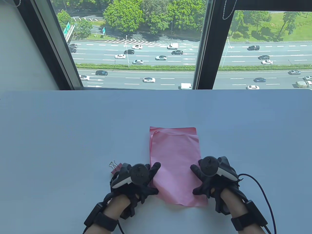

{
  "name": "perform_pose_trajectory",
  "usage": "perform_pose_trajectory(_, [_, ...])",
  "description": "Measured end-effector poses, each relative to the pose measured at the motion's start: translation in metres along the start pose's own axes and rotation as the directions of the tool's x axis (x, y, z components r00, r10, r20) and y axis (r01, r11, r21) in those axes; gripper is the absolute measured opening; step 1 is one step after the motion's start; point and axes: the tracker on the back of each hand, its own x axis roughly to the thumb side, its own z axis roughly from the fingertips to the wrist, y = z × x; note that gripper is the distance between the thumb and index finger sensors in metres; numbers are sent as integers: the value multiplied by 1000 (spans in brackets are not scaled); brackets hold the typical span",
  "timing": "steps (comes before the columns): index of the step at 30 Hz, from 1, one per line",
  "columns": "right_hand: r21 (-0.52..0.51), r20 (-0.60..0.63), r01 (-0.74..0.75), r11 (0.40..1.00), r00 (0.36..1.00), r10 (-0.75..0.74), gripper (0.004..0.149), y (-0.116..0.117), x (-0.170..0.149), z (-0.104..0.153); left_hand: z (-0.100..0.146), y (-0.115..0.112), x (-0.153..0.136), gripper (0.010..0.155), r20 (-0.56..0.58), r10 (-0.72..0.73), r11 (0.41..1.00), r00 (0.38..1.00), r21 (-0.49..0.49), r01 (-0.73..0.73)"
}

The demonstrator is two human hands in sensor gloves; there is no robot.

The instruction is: Clip paper with binder clip (Left hand to clip)

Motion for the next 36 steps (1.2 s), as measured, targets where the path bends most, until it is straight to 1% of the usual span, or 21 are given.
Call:
perform_pose_trajectory(3, [3,3,5,1000,1000,-5,95,0,0,0,3,2,-4,90,42,167,985,985,-50,-164])
perform_pose_trajectory(4, [3,4,11,1000,1000,-11,94,-1,-1,0,4,2,-5,89,39,200,978,979,-68,-197])
perform_pose_trajectory(5, [0,7,18,1000,1000,-18,93,-1,-1,0,5,2,-6,88,38,235,971,971,-64,-232])
perform_pose_trajectory(8, [3,8,25,1000,1000,-25,91,-1,-1,1,5,4,-8,90,50,267,963,963,-64,-263])
perform_pose_trajectory(9, [-1,16,35,999,999,-35,90,-1,-1,1,4,3,-8,88,44,285,957,957,-60,-282])
perform_pose_trajectory(12, [-10,46,83,997,996,-82,88,-3,0,3,2,2,-6,77,58,326,945,944,-6,-326])
perform_pose_trajectory(13, [-15,66,100,995,993,-99,88,-3,1,4,2,2,-5,73,57,330,944,942,-4,-330])
perform_pose_trajectory(15, [-12,106,157,987,982,-155,88,-2,3,4,1,2,-2,70,71,337,941,939,8,-338])
perform_pose_trajectory(16, [-7,111,176,984,979,-174,88,-2,4,3,1,3,1,69,71,340,939,938,39,-343])
perform_pose_trajectory(17, [-4,108,181,983,978,-180,88,-2,3,4,1,4,3,64,69,346,933,936,79,-351])
perform_pose_trajectory(18, [-20,121,186,982,976,-183,88,-4,2,4,3,5,5,62,78,346,927,935,128,-353])
perform_pose_trajectory(19, [-33,133,203,979,971,-197,87,-6,0,5,3,6,5,62,88,345,922,934,152,-355])
perform_pose_trajectory(21, [-48,177,306,951,940,-293,87,-9,-4,6,6,9,5,63,107,370,895,923,224,-385])
perform_pose_trajectory(23, [-52,183,422,905,895,-407,87,-11,-9,9,8,10,3,62,103,399,869,911,274,-411])
perform_pose_trajectory(26, [-62,184,552,831,825,-534,87,-17,-16,15,9,11,-2,62,111,454,835,884,294,-466])
perform_pose_trajectory(27, [-66,182,589,806,801,-570,88,-20,-19,18,10,10,-3,62,113,496,809,861,301,-506])
perform_pose_trajectory(29, [-88,169,610,787,788,-592,87,-24,-24,22,11,10,-5,62,106,559,770,822,300,-563])
perform_pose_trajectory(32, [-141,126,581,802,814,-568,85,-31,-37,27,14,11,-10,62,118,632,708,766,313,-633])
perform_pose_trajectory(34, [-155,88,573,805,819,-566,83,-34,-45,30,16,11,-15,62,125,691,649,712,326,-687])
perform_pose_trajectory(36, [-158,43,594,789,802,-596,85,-34,-55,30,17,10,-20,63,129,751,584,648,329,-742])
